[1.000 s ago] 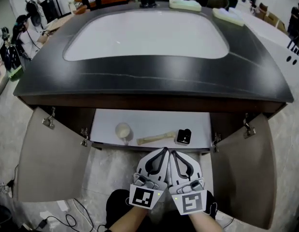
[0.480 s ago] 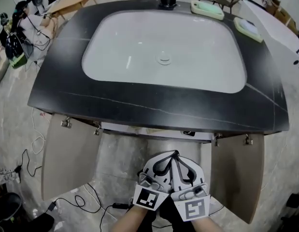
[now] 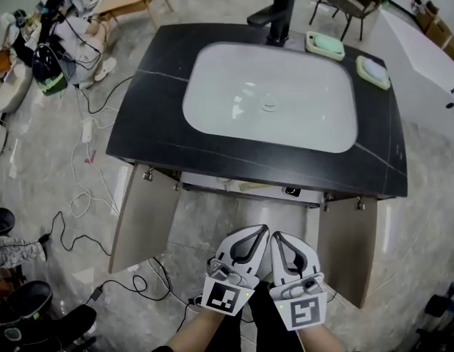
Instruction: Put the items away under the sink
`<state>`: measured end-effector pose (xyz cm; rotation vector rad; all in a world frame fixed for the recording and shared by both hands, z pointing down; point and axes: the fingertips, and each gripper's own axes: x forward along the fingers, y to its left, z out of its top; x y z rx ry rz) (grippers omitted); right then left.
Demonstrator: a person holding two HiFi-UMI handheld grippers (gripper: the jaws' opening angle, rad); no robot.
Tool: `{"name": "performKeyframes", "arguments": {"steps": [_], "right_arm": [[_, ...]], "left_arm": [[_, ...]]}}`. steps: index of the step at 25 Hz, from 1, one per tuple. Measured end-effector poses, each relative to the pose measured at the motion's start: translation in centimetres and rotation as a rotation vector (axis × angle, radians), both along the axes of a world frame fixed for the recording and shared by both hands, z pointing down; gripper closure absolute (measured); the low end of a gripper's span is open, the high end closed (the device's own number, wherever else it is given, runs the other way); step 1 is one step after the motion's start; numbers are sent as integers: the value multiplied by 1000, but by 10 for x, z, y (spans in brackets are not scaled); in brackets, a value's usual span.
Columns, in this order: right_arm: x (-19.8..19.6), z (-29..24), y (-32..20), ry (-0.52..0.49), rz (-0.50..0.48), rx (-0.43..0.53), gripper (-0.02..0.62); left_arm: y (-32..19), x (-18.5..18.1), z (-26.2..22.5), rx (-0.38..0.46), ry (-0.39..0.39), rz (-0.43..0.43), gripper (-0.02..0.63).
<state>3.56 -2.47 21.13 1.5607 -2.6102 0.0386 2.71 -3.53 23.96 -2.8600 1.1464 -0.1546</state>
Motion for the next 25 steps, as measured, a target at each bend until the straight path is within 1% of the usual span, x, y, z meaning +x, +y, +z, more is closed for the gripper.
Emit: {"name": "performKeyframes", "arguments": {"steps": [4, 6, 7, 8, 10, 11, 12, 16, 18, 21, 25], "right_arm": [[0, -48, 12, -29, -1, -16, 565], [0, -72, 19, -42, 0, -11, 565], [-1, -83, 22, -44, -3, -5, 565], [-2, -94, 25, -47, -9, 0, 565], [-3, -113, 32, -59, -25, 6, 565], [-3, -123, 36, -61, -35, 14, 565], [-4, -132, 40, -57, -45, 25, 565], [-9, -164, 56, -34, -78, 58, 565], [-15, -180, 67, -39, -110, 71, 565], [-26, -197, 84, -21, -165, 79, 565], [-33, -212, 97, -8, -191, 60, 565]], "left_arm": [[16, -13, -52, -28, -10, -18, 597], [24, -17, -78, -21, -19, -20, 597], [28, -18, -92, -17, -2, -28, 597], [31, -19, -107, -23, 49, -47, 597], [36, -20, -136, -43, 183, -95, 597], [39, -20, -148, -46, 214, -103, 597], [44, -19, -157, -46, 227, -102, 597], [64, -18, -190, -33, 216, -70, 597], [74, -21, -206, -36, 230, -68, 597], [87, -28, -225, -47, 246, -75, 597], [97, -36, -247, -7, 223, -69, 597]]}}
